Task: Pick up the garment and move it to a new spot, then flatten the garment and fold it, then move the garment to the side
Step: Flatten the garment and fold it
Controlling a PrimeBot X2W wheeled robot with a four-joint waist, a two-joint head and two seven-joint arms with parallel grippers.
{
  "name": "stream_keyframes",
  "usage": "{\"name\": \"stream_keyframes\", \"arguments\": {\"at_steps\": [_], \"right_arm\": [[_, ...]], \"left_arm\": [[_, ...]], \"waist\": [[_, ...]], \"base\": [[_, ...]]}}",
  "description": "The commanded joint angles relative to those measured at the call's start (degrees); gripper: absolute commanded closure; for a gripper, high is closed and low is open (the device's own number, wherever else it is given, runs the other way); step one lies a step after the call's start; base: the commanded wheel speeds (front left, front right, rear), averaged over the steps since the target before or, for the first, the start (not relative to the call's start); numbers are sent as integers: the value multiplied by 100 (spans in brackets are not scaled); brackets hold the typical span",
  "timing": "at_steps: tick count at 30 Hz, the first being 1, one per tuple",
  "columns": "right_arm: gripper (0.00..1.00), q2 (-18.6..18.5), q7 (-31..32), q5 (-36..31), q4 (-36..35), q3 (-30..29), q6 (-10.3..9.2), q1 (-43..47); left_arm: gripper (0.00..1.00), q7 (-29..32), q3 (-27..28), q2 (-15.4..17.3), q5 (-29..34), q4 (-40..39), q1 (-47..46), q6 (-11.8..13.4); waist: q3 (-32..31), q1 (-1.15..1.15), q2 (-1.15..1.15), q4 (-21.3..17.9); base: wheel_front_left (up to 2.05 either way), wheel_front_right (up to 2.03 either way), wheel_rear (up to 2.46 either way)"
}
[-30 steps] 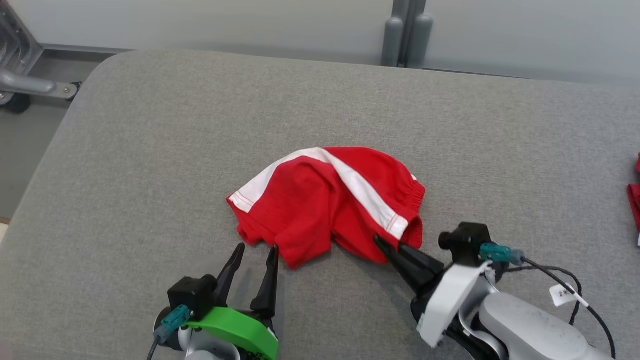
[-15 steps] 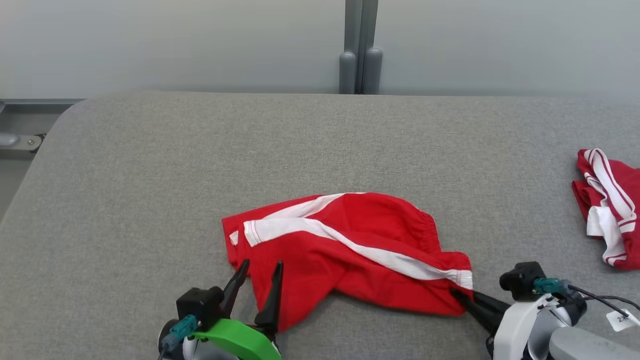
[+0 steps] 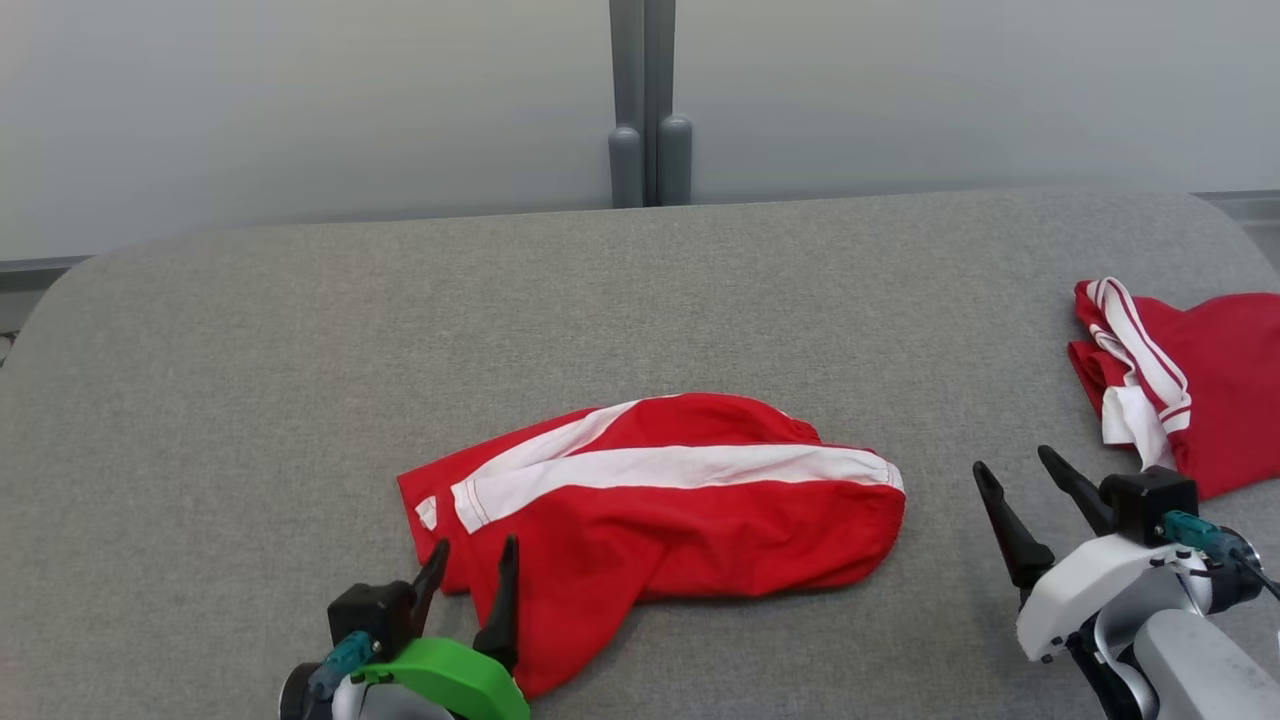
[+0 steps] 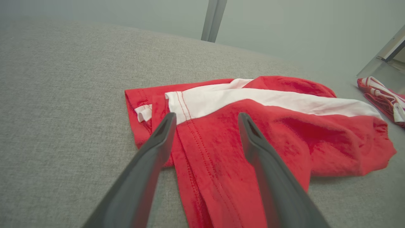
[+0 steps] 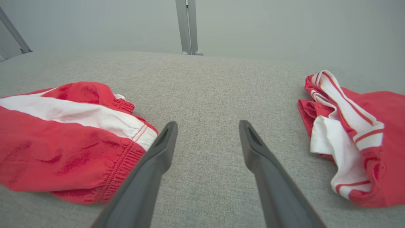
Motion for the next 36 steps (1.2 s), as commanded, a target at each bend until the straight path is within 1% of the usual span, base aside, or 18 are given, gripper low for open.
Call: {"name": "stream_keyframes", "arguments": {"at_steps": [1,4,7,11,14,23,36], "right_arm": [[0,141,-16,-219,-156,-193,-2,98],[0,478,-16,-638,-464,-598,-3,347],[0,749,-16,-900,-721,-794,-4,463],[0,1006,-16,-1073,-890,-833,-3,544],[0,1147,-17,-1049,-940,-854,-4,569],[0,1364,-17,-962,-806,-786,-4,584],[0,1399,-17,-826,-723,-615,-4,429]], "left_arm": [[0,-14,42,20,4,83,-151,83],[0,-15,169,20,-44,289,-376,250],[0,-14,275,18,-92,500,-607,374],[0,-14,336,19,-139,730,-859,421],[0,-14,341,20,-142,818,-945,410],[0,-14,149,19,-323,986,-885,353],[0,-14,42,20,-524,1110,-1045,360]], "waist": [[58,0,0,-122],[150,0,0,-230],[253,0,0,-319],[337,0,0,-373],[384,0,0,-375],[447,0,0,-292],[578,0,0,-347]], "base": [[0,0,0],[0,0,0],[0,0,0],[0,0,0],[0,0,0],[0,0,0],[0,0,0]]}}
